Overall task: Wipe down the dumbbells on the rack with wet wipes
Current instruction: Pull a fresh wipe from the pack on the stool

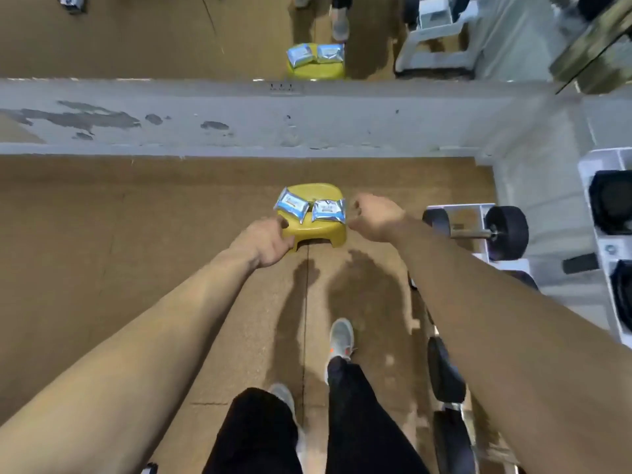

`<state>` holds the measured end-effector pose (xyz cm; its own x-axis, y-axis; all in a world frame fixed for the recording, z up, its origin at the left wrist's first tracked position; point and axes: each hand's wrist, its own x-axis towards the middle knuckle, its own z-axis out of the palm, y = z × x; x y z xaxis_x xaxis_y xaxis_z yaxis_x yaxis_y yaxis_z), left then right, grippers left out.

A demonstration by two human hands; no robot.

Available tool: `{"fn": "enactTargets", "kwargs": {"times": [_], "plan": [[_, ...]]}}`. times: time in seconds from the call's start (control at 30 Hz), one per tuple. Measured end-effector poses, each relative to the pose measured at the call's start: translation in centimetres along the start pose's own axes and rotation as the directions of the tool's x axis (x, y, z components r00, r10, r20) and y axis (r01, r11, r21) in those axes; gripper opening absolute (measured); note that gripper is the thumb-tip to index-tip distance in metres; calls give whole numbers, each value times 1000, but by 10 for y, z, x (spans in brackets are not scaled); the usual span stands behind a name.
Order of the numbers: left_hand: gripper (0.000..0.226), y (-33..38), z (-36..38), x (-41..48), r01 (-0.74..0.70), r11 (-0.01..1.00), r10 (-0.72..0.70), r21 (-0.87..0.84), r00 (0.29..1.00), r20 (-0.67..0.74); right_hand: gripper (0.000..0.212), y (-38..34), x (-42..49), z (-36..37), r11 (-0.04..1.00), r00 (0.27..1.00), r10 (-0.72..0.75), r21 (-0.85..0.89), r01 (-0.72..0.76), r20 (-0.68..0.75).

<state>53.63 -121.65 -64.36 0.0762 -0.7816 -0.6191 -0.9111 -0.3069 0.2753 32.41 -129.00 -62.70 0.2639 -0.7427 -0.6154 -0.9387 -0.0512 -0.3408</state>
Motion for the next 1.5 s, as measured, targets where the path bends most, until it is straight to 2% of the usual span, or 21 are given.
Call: {"fn": "enactTargets", "kwargs": {"times": [0.1,0.27,0.47,0.57,0.67,0.7,0.8,0.93,1.03,1.2,1.4,1.5], "plan": [[47,-13,22,67,56,998,-54,-37,997,49,42,21,69,29,998,999,22,50,-25,42],[48,-46,88,186,107,993,-98,-56,984,149,28,58,177,96,990,987,61,119,-80,150],[44,-77,169,321,81,997,-73,-15,960,272,44,107,293,195,928,963,223,270,-257,152],[41,-77,201,372,-19,995,34,-94,985,168,45,121,340,236,901,961,273,336,-274,51],[34,-65,230,418,-92,992,93,-86,996,4,29,131,389,266,877,949,305,412,-246,-83],[32,-60,238,432,-110,992,107,-59,993,-49,26,133,403,271,858,940,322,454,-238,-115],[29,-51,259,472,-147,988,137,-48,976,-169,37,136,440,277,797,910,376,563,-221,-175],[36,-50,272,505,-185,981,162,-61,948,-274,31,137,469,280,786,886,390,591,-180,-250],[42,-54,272,514,-201,973,162,-115,945,-284,18,135,476,284,771,865,417,612,-174,-278],[50,-61,271,517,-243,955,198,-169,949,-245,25,133,481,287,686,837,483,706,-178,-257],[49,-59,268,514,-238,964,203,-122,949,-243,4,129,482,280,688,793,542,689,-227,-280],[42,-55,267,507,-219,973,196,-70,950,-243,9,127,483,275,697,824,518,673,-249,-231]]}}
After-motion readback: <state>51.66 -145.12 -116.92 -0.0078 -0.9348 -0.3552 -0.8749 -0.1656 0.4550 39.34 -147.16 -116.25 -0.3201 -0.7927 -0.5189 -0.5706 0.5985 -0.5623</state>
